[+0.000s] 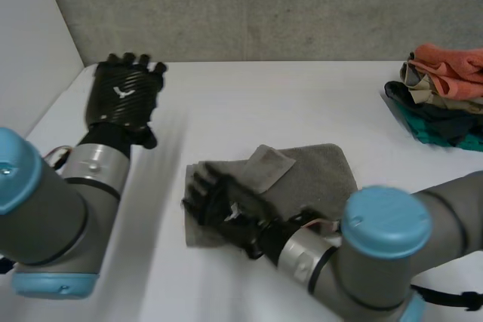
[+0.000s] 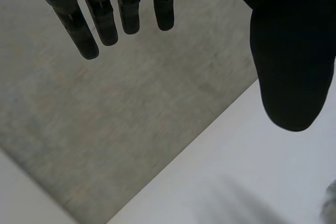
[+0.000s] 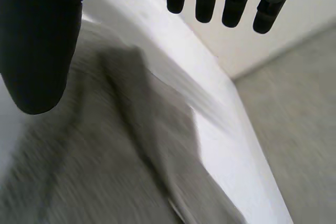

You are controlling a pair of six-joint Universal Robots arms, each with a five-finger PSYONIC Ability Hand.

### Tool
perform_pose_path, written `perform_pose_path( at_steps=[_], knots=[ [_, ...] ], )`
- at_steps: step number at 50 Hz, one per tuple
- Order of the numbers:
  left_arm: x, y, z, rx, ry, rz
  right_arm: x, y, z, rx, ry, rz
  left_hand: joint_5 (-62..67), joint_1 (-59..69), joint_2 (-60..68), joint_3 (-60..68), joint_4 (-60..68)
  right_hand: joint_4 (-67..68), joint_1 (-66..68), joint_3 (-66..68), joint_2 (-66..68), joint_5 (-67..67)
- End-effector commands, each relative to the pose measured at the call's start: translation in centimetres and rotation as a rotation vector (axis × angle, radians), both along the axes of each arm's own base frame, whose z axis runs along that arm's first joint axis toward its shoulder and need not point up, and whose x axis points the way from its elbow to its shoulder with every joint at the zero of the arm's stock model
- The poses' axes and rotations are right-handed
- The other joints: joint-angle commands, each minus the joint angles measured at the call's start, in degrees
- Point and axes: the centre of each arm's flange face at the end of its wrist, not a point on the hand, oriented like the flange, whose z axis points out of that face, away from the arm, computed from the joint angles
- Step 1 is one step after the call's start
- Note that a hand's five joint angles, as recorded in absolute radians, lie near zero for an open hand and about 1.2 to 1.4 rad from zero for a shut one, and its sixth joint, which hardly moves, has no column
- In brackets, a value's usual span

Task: Fold the laundry.

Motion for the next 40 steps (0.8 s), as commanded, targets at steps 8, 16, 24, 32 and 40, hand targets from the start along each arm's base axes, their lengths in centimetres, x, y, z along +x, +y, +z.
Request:
perform_pose_path(
  at_steps=[8,16,24,32,40],
  knots=[
    [-8.0,4.7,-4.0,0.100,-0.004,-0.260,-9.4,-7.1,1.9,0.488,-0.184,-0.533,-0.63,-2.20,-1.64,-1.79,-1.30,-2.58,-3.13,-2.29,-2.33,-2.57],
    [-10.0,5.5,-8.2,0.200,-0.095,-0.305,-11.0,-7.4,0.8,0.439,-0.096,-0.591,-0.46,-2.04,-1.47,-1.63,-1.14,-2.58,-3.13,-2.29,-2.33,-2.57],
    [-10.9,2.8,-11.0,0.223,-0.117,-0.204,-11.4,-7.5,-0.1,0.411,-0.051,-0.646,2.72,1.15,1.71,1.56,2.05,9.09,8.54,9.37,9.34,9.10],
    [-7.3,-1.5,-11.7,0.223,-0.151,0.079,-11.9,-7.6,-0.9,0.367,0.018,-0.681,3.75,2.17,2.74,2.58,3.07,21.38,20.83,21.67,21.63,21.39],
    [-4.9,1.2,-11.8,0.279,-0.276,0.084,-12.3,-8.3,-1.7,0.300,0.085,-0.727,3.24,1.66,2.23,2.08,2.57,52.47,51.92,52.76,52.72,52.48]
  ],
)
